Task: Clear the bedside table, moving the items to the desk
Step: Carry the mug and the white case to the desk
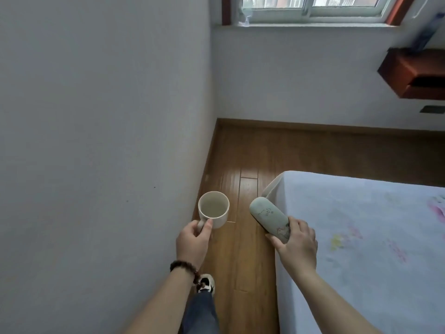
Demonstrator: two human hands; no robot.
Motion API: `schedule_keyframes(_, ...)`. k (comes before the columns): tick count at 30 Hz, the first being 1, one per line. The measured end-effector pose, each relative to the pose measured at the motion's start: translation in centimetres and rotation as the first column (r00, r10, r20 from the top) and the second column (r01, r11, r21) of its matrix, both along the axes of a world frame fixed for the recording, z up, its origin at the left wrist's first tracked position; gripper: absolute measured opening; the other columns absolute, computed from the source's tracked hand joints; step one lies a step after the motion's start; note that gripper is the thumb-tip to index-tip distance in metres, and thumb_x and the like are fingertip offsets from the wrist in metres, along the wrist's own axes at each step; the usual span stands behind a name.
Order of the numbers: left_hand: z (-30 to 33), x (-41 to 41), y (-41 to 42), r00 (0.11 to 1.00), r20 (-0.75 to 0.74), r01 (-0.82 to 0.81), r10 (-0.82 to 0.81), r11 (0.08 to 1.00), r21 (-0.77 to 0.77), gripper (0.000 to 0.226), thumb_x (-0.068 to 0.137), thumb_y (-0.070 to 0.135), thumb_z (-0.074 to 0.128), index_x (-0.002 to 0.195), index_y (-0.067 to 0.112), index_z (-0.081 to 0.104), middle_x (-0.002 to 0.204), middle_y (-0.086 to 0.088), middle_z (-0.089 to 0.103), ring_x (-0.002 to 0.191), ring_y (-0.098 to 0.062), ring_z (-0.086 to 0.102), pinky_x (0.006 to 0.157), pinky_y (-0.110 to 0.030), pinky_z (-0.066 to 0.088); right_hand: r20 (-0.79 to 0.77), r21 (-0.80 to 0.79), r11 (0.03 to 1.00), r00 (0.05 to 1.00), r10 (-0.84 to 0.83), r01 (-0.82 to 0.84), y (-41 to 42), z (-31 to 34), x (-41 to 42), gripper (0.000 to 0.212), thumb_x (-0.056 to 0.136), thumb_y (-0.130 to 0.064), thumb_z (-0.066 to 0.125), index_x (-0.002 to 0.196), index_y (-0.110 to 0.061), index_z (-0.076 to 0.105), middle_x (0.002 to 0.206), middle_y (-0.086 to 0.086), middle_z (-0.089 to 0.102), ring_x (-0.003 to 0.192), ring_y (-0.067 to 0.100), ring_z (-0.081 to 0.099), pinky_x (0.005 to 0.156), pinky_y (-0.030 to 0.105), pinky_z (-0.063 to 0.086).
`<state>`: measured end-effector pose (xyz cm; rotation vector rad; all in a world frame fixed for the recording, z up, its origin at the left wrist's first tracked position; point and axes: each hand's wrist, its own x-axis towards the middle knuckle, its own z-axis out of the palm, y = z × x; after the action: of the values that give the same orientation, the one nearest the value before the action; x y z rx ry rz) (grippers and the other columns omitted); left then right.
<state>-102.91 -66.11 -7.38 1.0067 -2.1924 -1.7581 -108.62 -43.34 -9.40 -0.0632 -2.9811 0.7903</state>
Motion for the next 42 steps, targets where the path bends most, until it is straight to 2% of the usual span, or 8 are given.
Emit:
schedule_keyframes(4, -1.3, -11.6, -2.6, 0.998, -0.005, 0.067, -0.067, 0.997, 0.03, 0.038, 0.085, 0.039, 0.067, 0.075, 0.003, 0.061, 0.068, -0.009, 0.067, 0.071, -0.033, 0.066, 0.072, -0.049, 0.055, -0.017, -0.008, 0.998, 0.998, -0.068, 0.068, -2.4, -1.4, -9.6, 0.063, 0.074, -0.042, 0.073, 0.126, -0.017, 0.049, 0.117, 0.003, 0.053, 0.105, 0.024, 0.043, 0.087, 0.037, 0.041)
schedule_keyframes(8, -1.3, -23.8, -5.7, 0.983, -0.01, 0.185, -0.185, 0.983, -0.017, 0.033, 0.087, 0.038, 0.065, 0.078, 0.006, 0.066, 0.072, -0.009, 0.071, 0.076, -0.031, 0.068, 0.074, -0.048, 0.056, -0.019, -0.023, 0.987, 0.987, -0.157, 0.157, -5.2, -1.5, -19.9, 0.062, 0.072, -0.042, 0.074, 0.124, -0.017, 0.05, 0.114, 0.003, 0.054, 0.102, 0.024, 0.044, 0.084, 0.04, 0.044)
schedule_keyframes(15, 0.6, -40.8, -7.6, 0.955, -0.019, 0.294, -0.295, 0.955, -0.047, 0.046, 0.085, 0.048, 0.062, 0.078, 0.003, 0.062, 0.075, -0.016, 0.068, 0.076, -0.034, 0.066, 0.073, -0.048, 0.054, -0.015, -0.022, 0.958, 0.958, -0.286, 0.286, -7.2, 0.6, -33.6, 0.062, 0.073, -0.041, 0.073, 0.125, -0.018, 0.048, 0.119, 0.002, 0.052, 0.106, 0.024, 0.044, 0.089, 0.041, 0.044)
schedule_keyframes(18, 0.4, -46.7, -7.1, 0.94, -0.027, 0.338, -0.339, 0.941, -0.036, 0.062, 0.073, 0.064, 0.058, 0.079, 0.002, 0.06, 0.076, -0.018, 0.065, 0.077, -0.037, 0.065, 0.072, -0.05, 0.055, 0.003, -0.033, 0.937, 0.937, -0.348, 0.348, -6.4, 0.7, -38.5, 0.062, 0.073, -0.037, 0.074, 0.126, -0.017, 0.048, 0.121, 0.003, 0.051, 0.108, 0.025, 0.044, 0.089, 0.04, 0.043)
schedule_keyframes(21, 0.0, -52.8, -6.0, 0.917, -0.024, 0.397, -0.397, 0.918, -0.02, 0.068, 0.068, 0.068, 0.057, 0.081, 0.001, 0.06, 0.079, -0.019, 0.066, 0.08, -0.038, 0.065, 0.073, -0.052, 0.055, 0.005, -0.043, 0.915, 0.916, -0.402, 0.402, -5.1, 0.4, -43.6, 0.06, 0.072, -0.036, 0.075, 0.124, -0.016, 0.05, 0.12, 0.005, 0.052, 0.107, 0.027, 0.044, 0.087, 0.04, 0.04)
schedule_keyframes(28, -0.6, -69.5, 1.0, 0.843, 0.001, 0.536, -0.538, 0.841, -0.073, 0.046, 0.082, 0.05, 0.062, 0.075, 0.005, 0.062, 0.071, -0.016, 0.067, 0.066, -0.03, 0.064, 0.067, -0.048, 0.054, -0.031, -0.097, 0.844, 0.846, -0.533, 0.528, 1.5, -1.1, -58.2, 0.063, 0.073, -0.044, 0.074, 0.124, -0.018, 0.049, 0.122, 0.002, 0.051, 0.105, 0.022, 0.041, 0.082, 0.041, 0.048)
schedule_keyframes(34, 0.9, -83.8, 11.1, 0.717, 0.044, 0.697, -0.696, 0.712, -0.09, 0.029, 0.088, 0.038, 0.064, 0.069, 0.015, 0.063, 0.066, -0.005, 0.069, 0.07, -0.023, 0.069, 0.059, -0.028, 0.049, -0.045, -0.079, 0.774, 0.774, -0.632, 0.628, 10.5, -0.2, -70.3, 0.066, 0.071, -0.047, 0.074, 0.124, -0.018, 0.048, 0.124, 0.002, 0.051, 0.105, 0.021, 0.042, 0.081, 0.039, 0.052)
schedule_keyframes(42, 1.9, -95.9, 26.3, 0.504, 0.047, 0.864, -0.863, 0.501, -0.058, 0.031, 0.088, 0.039, 0.062, 0.074, 0.012, 0.065, 0.067, -0.003, 0.07, 0.072, -0.021, 0.069, 0.067, -0.035, 0.055, -0.045, -0.052, 0.578, 0.576, -0.816, 0.814, 22.0, 1.3, -76.7, 0.069, 0.066, -0.049, 0.077, 0.122, -0.02, 0.048, 0.12, 0.001, 0.052, 0.103, 0.022, 0.044, 0.081, 0.043, 0.054)
